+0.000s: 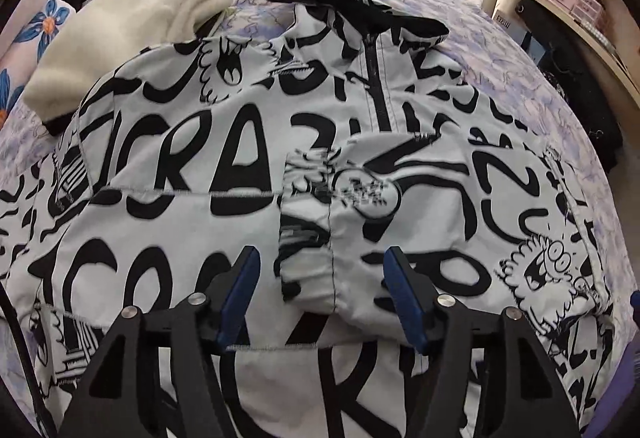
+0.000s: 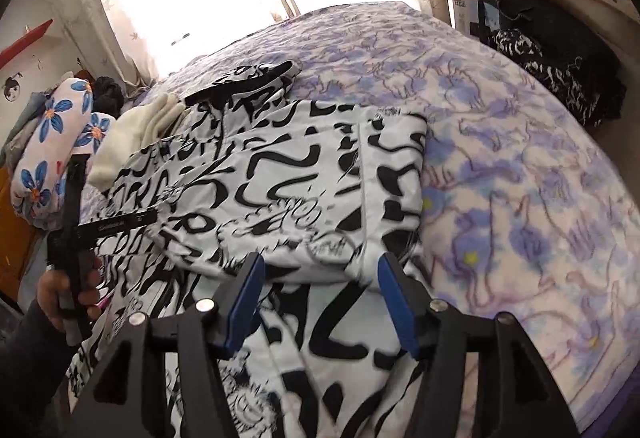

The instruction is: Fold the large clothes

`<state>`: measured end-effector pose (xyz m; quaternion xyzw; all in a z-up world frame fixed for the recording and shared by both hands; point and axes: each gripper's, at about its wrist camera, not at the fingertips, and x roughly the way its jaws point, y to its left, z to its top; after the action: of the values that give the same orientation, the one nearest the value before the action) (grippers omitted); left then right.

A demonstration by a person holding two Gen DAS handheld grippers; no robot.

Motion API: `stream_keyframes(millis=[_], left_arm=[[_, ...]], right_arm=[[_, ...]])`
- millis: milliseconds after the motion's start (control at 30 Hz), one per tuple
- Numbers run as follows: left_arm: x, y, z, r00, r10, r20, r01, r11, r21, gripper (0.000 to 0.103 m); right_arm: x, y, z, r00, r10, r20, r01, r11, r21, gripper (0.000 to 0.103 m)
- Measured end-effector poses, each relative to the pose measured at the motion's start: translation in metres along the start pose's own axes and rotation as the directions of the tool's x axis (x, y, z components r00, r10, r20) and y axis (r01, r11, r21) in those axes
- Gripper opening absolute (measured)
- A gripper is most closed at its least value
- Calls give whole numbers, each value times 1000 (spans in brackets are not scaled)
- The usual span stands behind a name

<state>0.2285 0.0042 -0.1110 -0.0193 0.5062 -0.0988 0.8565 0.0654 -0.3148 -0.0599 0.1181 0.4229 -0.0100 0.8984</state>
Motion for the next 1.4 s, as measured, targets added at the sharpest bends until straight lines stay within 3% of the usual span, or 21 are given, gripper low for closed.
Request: stream_keyframes(millis=[233,367,500,533,600,633,733,867,967,1100,1167,1267,1400], left_arm=[[29,6,15,999,-2,-52,1,1000,-14,65],[46,4,17,996,-36,-81,35,999,-22,64],[50,-6,21,998,-19,-68,20,1000,12,34],[49,-9,24,998,-14,-58,16,999,30,29],[44,-14,30,999,-19,-31,20,999,40,27],[40,-16,35,1000,-20,-2,20,999,42,27],[35,-23,43,998,-20,55,17,998,55,27],[60,-26,41,999,44,-24,-42,997,64,34],[48,-19,36,999,49,-8,-49,998,45,37],[13,-13,30,996,54,71,-54,999,-4,63],[-6,-15,24,993,18,120,-15,1000,-27,64],[-19,-28,14,992,-46,119,49,999,-21,64],[-14,-60,-3,994,-53,93,51,998,24,64]], right_arm=[[67,-39,60,992,-62,-111,71,994,77,59],[112,-56,74,972,-149,-182,165,984,73,59],[142,-76,71,967,-76,-244,117,980,160,59],[142,-80,70,974,-56,-221,99,977,187,47],[133,-81,73,982,-83,-172,114,976,185,10],[125,-80,75,986,-112,-127,132,977,169,5],[120,-82,72,982,-167,-88,180,970,164,5],[129,-83,68,964,-212,-159,235,962,140,7],[110,-75,67,965,-208,-160,234,959,161,9],[79,-44,59,970,-235,-65,241,965,103,9],[70,-21,51,979,-196,-48,199,977,72,9],[70,13,39,995,-64,-75,69,996,61,9],[84,65,20,982,97,-162,-95,995,19,9]])
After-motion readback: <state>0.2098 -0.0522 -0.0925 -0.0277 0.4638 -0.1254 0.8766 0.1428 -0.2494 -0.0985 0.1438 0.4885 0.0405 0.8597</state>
